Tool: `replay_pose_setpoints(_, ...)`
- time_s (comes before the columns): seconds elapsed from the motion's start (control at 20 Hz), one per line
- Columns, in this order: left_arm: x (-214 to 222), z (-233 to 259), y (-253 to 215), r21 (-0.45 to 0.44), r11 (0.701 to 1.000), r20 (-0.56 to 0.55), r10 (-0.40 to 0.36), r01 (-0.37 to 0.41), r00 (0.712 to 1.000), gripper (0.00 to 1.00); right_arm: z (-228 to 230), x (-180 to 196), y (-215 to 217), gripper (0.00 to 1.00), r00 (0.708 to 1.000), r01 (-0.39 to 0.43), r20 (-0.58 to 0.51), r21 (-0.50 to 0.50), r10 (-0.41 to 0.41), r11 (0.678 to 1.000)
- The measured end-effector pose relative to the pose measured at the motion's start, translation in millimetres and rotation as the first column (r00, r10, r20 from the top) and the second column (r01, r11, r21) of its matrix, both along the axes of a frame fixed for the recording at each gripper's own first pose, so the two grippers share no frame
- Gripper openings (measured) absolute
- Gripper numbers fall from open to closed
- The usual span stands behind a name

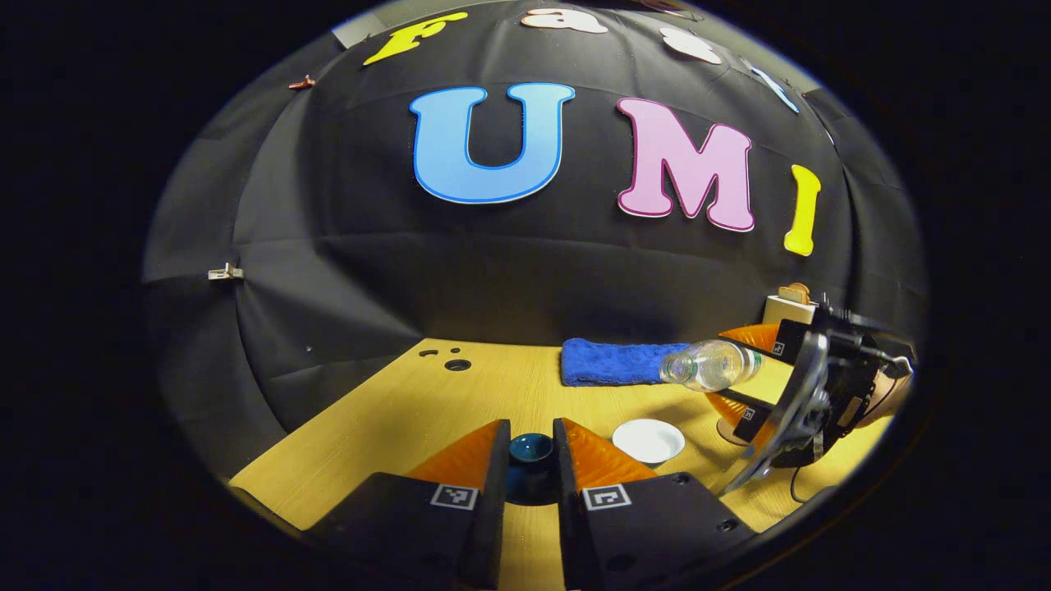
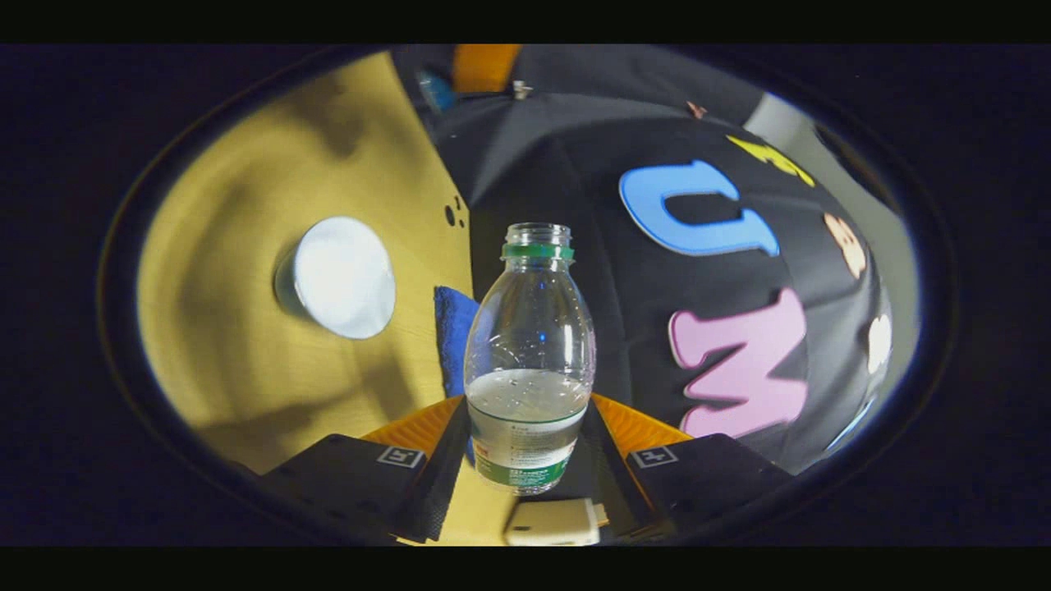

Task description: Open the teacup lid with one hand, grasp the water bottle and pour water into the teacup with the other hand; after pouring, place the water bottle on the coaster and then close the teacup lid.

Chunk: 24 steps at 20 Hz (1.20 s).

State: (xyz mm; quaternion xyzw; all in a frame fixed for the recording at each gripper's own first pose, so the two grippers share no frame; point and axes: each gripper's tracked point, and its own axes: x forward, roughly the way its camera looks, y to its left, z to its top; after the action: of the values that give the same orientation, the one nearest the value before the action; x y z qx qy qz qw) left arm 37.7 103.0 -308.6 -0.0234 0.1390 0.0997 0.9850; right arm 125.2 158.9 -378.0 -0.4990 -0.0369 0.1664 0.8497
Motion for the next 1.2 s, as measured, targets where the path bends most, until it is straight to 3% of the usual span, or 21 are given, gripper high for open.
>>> replay_pose_setpoints(0.15,4.2,0.7,-6.5,-0.002,1.0,-0.002,-0.011,0.011,1.0,0.29,-6.3,-4.5,-0.3,0.76,0.99,0.075,-0.132,0.237,-0.044,0.969)
replay_pose_setpoints(0.35,10.9,1.3,-17.7,0.013,0.999,-0.008,-0.034,0.034,0.999,0.32,-5.4,-9.3,-17.4,0.76,0.961,0.216,-0.258,0.472,-0.101,0.855)
replay_pose_setpoints(0.55,21.8,2.2,-33.3,0.007,0.998,-0.008,-0.061,0.061,0.998,0.32,-11.5,2.4,-21.4,0.76,0.944,0.284,-0.311,0.597,-0.11,0.751)
replay_pose_setpoints(0.65,27.1,2.6,-41.5,0.005,0.997,-0.007,-0.076,0.076,0.997,0.32,-16.0,6.7,-21.2,0.76,0.931,0.309,-0.358,0.666,-0.072,0.679)
replay_pose_setpoints(0.7,28.9,3.5,-45.5,0.004,0.997,-0.006,-0.083,0.083,0.997,0.29,-18.0,9.4,-20.8,0.76,0.923,0.323,-0.381,0.705,-0.046,0.631)
replay_pose_setpoints(0.8,32.5,3.3,-52.4,0.002,0.995,-0.007,-0.095,0.095,0.995,0.32,-20.8,10.2,-19.8,0.76,0.915,0.343,-0.404,0.776,-0.001,0.53)
replay_pose_setpoints(0.85,34.0,3.0,-54.8,0.004,0.995,-0.007,-0.1,0.1,0.995,0.32,-20.2,9.6,-20.7,0.76,0.914,0.35,-0.407,0.795,0.007,0.496)
replay_pose_setpoints(1.05,40.5,1.2,-63.6,0.01,0.993,-0.013,-0.117,0.117,0.993,0.32,-19.7,7.9,-16.6,0.76,0.904,0.381,-0.428,0.791,-0.012,0.479)
replay_pose_setpoints(1.15,43.2,1.2,-67.2,0.011,0.993,-0.013,-0.121,0.121,0.993,0.29,-15.1,6.2,-18.3,0.76,0.902,0.387,-0.432,0.802,-0.007,0.455)
replay_pose_setpoints(1.2,45.0,1.4,-68.7,0.012,0.993,-0.012,-0.121,0.121,0.993,0.32,-15.3,5.3,-19.8,0.76,0.901,0.391,-0.433,0.808,-0.005,0.442)
